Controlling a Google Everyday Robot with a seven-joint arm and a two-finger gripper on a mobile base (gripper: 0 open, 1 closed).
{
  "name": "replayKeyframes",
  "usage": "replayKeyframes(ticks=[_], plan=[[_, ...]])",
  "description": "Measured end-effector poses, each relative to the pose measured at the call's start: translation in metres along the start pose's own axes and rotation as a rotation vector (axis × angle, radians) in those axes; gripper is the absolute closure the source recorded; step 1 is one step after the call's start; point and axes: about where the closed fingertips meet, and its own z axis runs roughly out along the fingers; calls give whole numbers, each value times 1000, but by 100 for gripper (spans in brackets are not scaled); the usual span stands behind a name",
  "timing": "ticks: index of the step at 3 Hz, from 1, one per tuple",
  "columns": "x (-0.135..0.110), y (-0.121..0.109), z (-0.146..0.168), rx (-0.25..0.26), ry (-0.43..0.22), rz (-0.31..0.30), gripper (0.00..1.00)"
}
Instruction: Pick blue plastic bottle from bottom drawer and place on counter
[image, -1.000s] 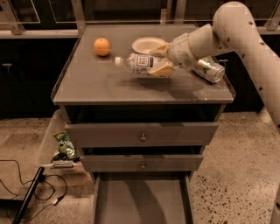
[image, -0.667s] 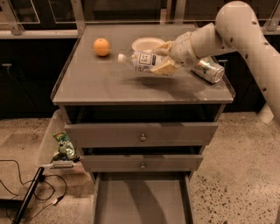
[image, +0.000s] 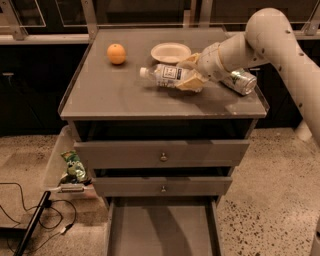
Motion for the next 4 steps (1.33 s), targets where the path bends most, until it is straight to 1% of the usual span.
replayKeyframes(ticks=[1, 2, 4], plan=[[15, 5, 8, -16, 24, 18, 100], [15, 5, 9, -16, 24, 18, 81], [15, 5, 9, -16, 24, 18, 36]])
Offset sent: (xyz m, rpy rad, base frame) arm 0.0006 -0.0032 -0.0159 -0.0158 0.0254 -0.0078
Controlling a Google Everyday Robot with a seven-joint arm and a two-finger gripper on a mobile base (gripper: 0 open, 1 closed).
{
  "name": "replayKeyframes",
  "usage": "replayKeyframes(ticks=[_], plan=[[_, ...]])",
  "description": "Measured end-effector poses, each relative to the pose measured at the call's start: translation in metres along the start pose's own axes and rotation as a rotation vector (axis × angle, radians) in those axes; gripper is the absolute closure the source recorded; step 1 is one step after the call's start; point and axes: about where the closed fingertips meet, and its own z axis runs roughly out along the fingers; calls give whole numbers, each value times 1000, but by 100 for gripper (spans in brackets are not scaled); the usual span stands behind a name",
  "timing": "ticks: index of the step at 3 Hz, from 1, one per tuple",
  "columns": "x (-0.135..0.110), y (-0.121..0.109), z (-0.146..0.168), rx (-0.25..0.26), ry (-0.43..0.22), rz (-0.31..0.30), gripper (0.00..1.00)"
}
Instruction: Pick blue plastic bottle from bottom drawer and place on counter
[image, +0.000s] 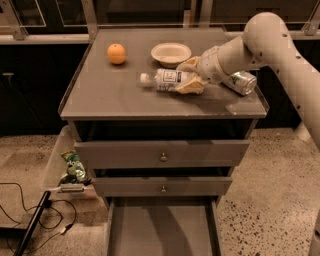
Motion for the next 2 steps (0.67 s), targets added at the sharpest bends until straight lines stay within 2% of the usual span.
replayKeyframes(ticks=[1, 2], plan=[[0, 0, 0, 0, 0, 0, 12], [0, 0, 0, 0, 0, 0, 0]])
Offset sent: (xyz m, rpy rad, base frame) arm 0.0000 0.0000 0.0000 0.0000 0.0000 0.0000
